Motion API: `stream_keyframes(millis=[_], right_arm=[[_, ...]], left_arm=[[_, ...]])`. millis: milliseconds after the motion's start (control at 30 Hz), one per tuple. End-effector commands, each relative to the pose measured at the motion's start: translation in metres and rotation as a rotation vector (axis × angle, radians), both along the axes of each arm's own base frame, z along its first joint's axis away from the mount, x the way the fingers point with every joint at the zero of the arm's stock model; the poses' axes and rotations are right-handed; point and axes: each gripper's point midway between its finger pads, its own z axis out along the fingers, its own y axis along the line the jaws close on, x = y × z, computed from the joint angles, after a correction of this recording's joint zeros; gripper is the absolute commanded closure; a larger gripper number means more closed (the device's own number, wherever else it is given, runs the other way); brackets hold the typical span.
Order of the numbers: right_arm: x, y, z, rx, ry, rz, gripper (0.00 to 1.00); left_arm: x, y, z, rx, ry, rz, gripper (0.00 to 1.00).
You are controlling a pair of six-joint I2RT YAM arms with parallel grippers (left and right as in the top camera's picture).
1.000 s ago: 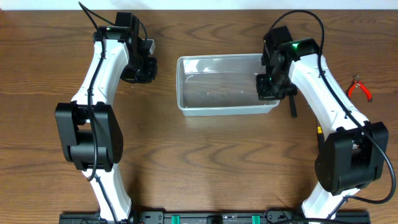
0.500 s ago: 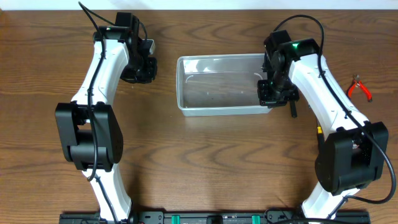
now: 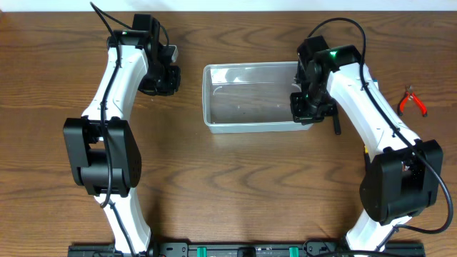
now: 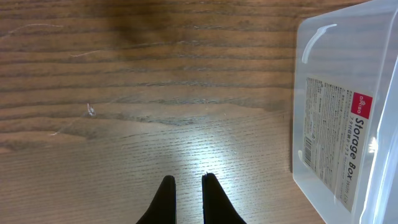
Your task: Pack container
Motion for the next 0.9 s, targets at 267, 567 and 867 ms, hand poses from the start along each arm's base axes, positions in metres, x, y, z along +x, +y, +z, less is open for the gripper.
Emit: stream_keyframes(millis=[267,567,867], right_arm=[[0.032,0.007,0.016,0.022,-0.163,-0.01,0.99],[0.027,-0.005,0.001,-0.045,-0.147,-0.008,0.99],[0.005,-0.011,-0.023,-0.067,-0.066,-0.011,0.99]], left_arm=[[-0.003,0.003,-0.009,0.007,0.03,0.013,0.94],[-0.003,0.003,-0.009,0.007,0.031,0.013,0.94],[-0.004,0.003,-0.009,0.007,0.034,0.013,0.94]])
